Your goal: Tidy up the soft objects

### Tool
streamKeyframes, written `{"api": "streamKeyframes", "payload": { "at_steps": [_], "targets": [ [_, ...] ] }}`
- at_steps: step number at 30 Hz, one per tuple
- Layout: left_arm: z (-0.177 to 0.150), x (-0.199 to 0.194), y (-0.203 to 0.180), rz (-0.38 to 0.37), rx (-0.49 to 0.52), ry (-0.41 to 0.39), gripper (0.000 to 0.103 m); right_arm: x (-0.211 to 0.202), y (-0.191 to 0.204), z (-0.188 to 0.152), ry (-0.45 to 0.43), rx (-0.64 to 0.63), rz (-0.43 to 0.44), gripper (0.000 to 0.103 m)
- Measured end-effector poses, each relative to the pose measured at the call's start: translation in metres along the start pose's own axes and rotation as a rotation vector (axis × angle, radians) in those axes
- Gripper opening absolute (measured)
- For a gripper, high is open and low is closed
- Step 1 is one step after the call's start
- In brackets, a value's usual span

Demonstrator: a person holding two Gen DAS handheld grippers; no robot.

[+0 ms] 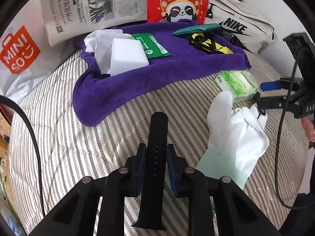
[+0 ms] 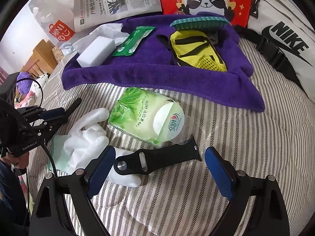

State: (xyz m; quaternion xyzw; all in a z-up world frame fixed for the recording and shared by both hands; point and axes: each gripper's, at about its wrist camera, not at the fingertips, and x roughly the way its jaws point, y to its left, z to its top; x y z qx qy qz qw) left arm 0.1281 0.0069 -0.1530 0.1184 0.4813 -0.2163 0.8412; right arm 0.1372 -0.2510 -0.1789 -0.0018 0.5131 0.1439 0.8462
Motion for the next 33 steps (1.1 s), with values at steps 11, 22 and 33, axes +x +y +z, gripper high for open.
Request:
{"api": "streamKeyframes", "payload": {
  "at_steps": [11,22,33],
  "targets": [
    [0.001,-0.014,0.003,0.005,-0.045,-0.037,0.02,-0.007,0.006,0.004,-0.022,-0.002,0.005,0.092],
    [0.0,-0.013,0.008,0.016,-0.072,-0.038,0.02,0.006,0.007,0.027,-0.046,0.135,0.027,0.092],
    [-0.005,-0.01,0.018,0.009,-0.12,-0.034,0.02,0.037,0.034,0.037,-0.055,0.091,-0.14,0.079]
  ]
}}
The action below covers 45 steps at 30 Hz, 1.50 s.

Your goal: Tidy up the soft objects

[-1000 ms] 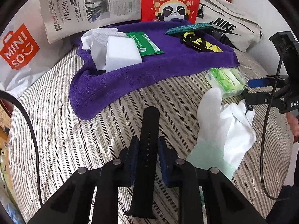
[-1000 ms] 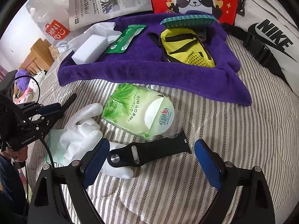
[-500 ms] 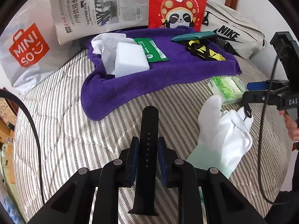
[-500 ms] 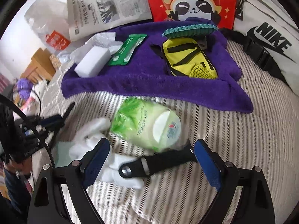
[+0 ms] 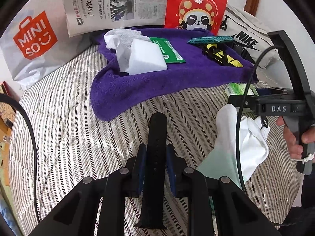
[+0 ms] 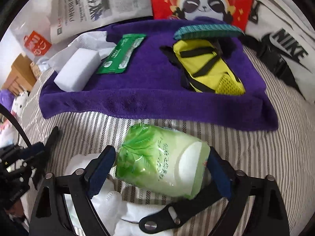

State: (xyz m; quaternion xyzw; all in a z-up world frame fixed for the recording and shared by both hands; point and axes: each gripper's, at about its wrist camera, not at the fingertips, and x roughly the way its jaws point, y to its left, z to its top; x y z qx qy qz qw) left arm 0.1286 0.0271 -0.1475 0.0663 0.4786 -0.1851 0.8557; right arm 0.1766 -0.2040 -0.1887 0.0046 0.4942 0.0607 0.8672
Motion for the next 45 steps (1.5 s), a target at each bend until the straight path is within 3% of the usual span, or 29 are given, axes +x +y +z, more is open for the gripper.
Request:
{"api": "streamKeyframes", "payload": {
  "at_steps": [7,17,18,19,28,38,40,42,45],
  "targets": [
    [0.002,-0.001,0.003,-0.012,-0.019,-0.008,0.02,-0.009,-0.013,0.0,0.003,-0.035,-0.01,0.076],
    [0.016,-0.012,0.003,-0.018,-0.035,-0.037,0.019,-0.039,-0.033,0.008,-0.066,-0.023,0.019,0.076],
    [0.018,-0.013,0.003,-0.017,-0.037,-0.039,0.006,-0.042,-0.034,0.009,-0.074,-0.026,0.02,0.076],
    [0.02,-0.013,0.003,-0.025,-0.038,-0.035,0.004,-0.044,-0.035,0.011,-0.079,-0.026,0.023,0.076],
    [0.021,-0.002,-0.002,-0.017,-0.022,-0.007,0.005,-0.044,-0.04,0.018,-0.081,-0.044,0.048,0.076],
    [0.004,0.011,-0.023,-0.014,0.146,0.052,0.032,-0.041,-0.035,0.009,-0.064,-0.064,0.061,0.076],
    [0.004,0.01,-0.025,0.001,0.16,0.051,0.03,-0.04,-0.036,0.009,-0.063,-0.061,0.062,0.076],
    [0.007,0.011,-0.021,-0.013,0.138,0.054,0.02,-0.039,-0.036,0.009,-0.059,-0.058,0.063,0.076],
    [0.011,0.011,-0.016,-0.027,0.116,0.054,0.02,-0.036,-0.035,0.009,-0.055,-0.054,0.07,0.076]
  ]
}}
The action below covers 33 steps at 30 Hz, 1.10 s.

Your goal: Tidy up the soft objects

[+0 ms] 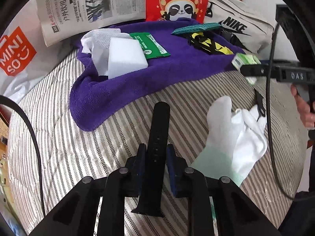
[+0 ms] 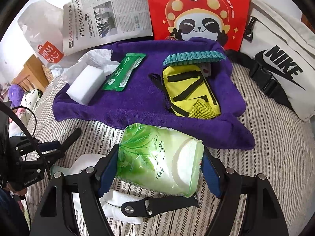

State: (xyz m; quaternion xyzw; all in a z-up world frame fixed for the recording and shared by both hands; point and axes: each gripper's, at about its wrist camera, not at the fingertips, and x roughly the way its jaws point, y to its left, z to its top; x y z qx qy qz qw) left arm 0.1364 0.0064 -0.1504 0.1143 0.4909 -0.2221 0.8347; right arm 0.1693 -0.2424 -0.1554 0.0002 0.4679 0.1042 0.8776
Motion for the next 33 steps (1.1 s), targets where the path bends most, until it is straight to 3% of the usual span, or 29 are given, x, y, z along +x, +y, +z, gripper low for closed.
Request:
{"api": "streamKeyframes", "payload": {
  "at_steps": [4,9,17,33],
  "targets": [
    [-0.002,-0.001,-0.007,0.038,0.031,0.018,0.02,-0.003,0.001,-0.003,-0.004,-0.009,0.001,0.076],
    [0.001,0.002,-0.002,0.022,-0.007,0.004,0.021,-0.001,0.002,-0.004,-0.004,-0.006,0.01,0.076],
    [0.003,0.002,-0.006,0.058,-0.035,0.01,0.02,-0.005,0.0,-0.006,-0.006,-0.002,0.02,0.076],
    [0.035,-0.038,-0.005,0.018,-0.072,-0.104,0.02,-0.027,-0.005,0.014,-0.057,-0.02,0.033,0.076]
  ]
}}
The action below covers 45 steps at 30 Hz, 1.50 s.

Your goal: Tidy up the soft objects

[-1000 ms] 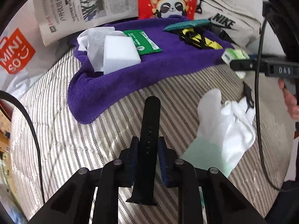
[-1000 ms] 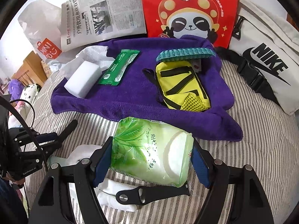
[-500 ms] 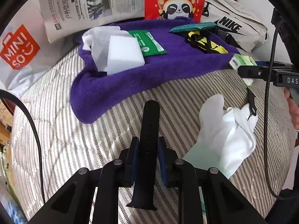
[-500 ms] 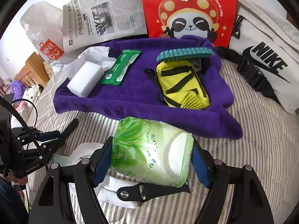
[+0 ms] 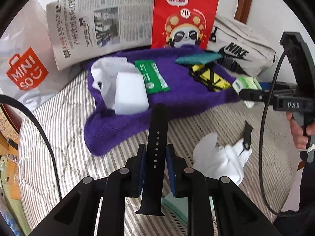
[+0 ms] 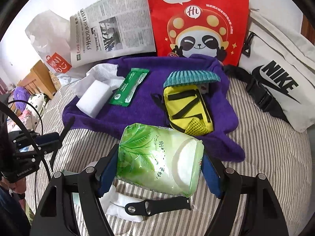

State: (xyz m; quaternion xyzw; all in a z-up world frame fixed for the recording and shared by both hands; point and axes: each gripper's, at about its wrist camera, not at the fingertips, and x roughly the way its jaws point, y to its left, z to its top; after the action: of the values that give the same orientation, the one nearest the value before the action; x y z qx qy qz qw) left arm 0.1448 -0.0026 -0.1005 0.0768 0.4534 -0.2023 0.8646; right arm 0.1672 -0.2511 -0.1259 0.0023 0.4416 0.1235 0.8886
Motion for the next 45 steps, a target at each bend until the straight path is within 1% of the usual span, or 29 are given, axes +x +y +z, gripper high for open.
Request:
{"api": "streamKeyframes", "payload": {
  "at_steps": [6,15,22,26,30,33,37,41,42,45],
  "targets": [
    [0.02,-0.001,0.003,-0.009,-0.011,-0.025,0.02,0.003,-0.001,0.014,-0.008,-0.012,0.008,0.076],
    [0.058,0.012,0.014,-0.032,-0.022,-0.044,0.02,0.024,-0.008,0.038,0.003,-0.01,-0.008,0.076],
    [0.094,0.038,0.012,-0.063,-0.017,-0.036,0.02,0.042,-0.024,0.059,0.014,-0.021,-0.073,0.076],
    [0.112,0.056,0.008,-0.082,-0.015,-0.028,0.02,0.057,-0.03,0.064,0.045,-0.034,-0.074,0.076],
    [0.127,0.082,0.005,-0.091,-0.017,0.0,0.02,0.071,-0.034,0.065,0.063,-0.043,-0.082,0.076],
    [0.131,0.101,0.002,-0.089,-0.021,0.029,0.02,0.078,-0.035,0.064,0.065,-0.054,-0.089,0.076],
    [0.125,0.122,-0.002,-0.081,-0.021,0.073,0.02,0.083,-0.036,0.063,0.066,-0.062,-0.086,0.076],
    [0.12,0.132,-0.002,-0.063,-0.013,0.099,0.02,0.086,-0.036,0.063,0.062,-0.071,-0.08,0.076],
    [0.119,0.133,-0.002,-0.058,-0.012,0.102,0.016,0.086,-0.037,0.063,0.061,-0.071,-0.077,0.076],
    [0.118,0.137,-0.003,-0.052,-0.01,0.113,0.015,0.086,-0.038,0.062,0.056,-0.064,-0.066,0.076]
  ]
}}
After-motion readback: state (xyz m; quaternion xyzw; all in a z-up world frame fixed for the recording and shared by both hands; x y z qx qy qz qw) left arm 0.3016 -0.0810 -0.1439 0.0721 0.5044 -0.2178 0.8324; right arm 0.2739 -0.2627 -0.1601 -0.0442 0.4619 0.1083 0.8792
